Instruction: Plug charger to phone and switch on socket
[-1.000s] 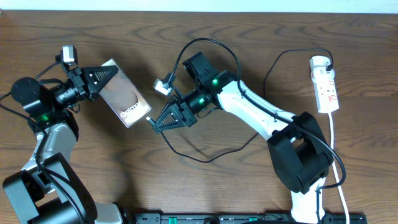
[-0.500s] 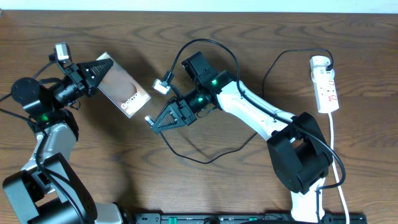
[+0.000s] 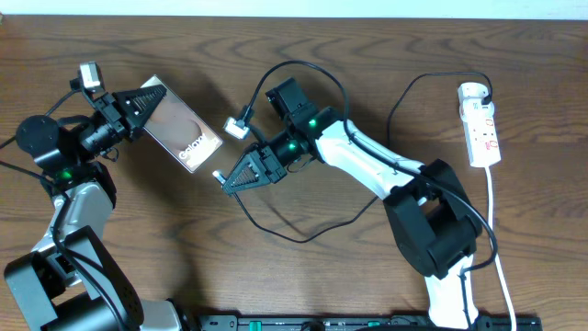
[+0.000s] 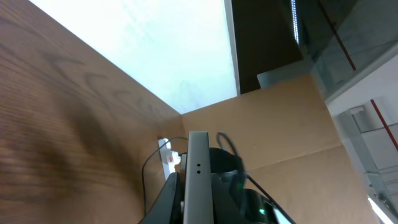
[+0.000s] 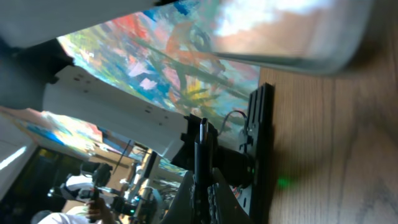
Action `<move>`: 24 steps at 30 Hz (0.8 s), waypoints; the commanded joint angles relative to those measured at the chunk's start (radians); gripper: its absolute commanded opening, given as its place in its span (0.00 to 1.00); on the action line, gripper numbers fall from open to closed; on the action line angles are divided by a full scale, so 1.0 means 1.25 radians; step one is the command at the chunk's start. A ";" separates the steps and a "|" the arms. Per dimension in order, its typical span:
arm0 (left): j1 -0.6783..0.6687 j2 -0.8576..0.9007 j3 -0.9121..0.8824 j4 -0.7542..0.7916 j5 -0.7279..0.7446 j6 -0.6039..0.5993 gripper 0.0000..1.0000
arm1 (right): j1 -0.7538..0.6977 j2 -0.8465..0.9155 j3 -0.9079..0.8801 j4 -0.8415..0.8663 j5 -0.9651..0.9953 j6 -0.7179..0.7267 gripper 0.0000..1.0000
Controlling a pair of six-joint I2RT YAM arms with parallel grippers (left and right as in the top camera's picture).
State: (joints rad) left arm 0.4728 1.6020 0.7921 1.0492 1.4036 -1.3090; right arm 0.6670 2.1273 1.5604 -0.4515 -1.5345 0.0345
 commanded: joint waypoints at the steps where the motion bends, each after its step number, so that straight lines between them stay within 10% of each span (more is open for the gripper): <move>1: -0.001 -0.011 0.010 0.011 0.023 -0.009 0.07 | 0.005 0.009 0.005 0.018 -0.022 0.027 0.01; 24: -0.001 -0.011 0.010 0.046 0.062 -0.019 0.07 | 0.005 0.009 0.005 0.148 -0.022 0.131 0.01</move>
State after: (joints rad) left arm 0.4728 1.6020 0.7921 1.0977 1.4681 -1.3125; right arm 0.6670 2.1426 1.5600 -0.2707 -1.5349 0.1871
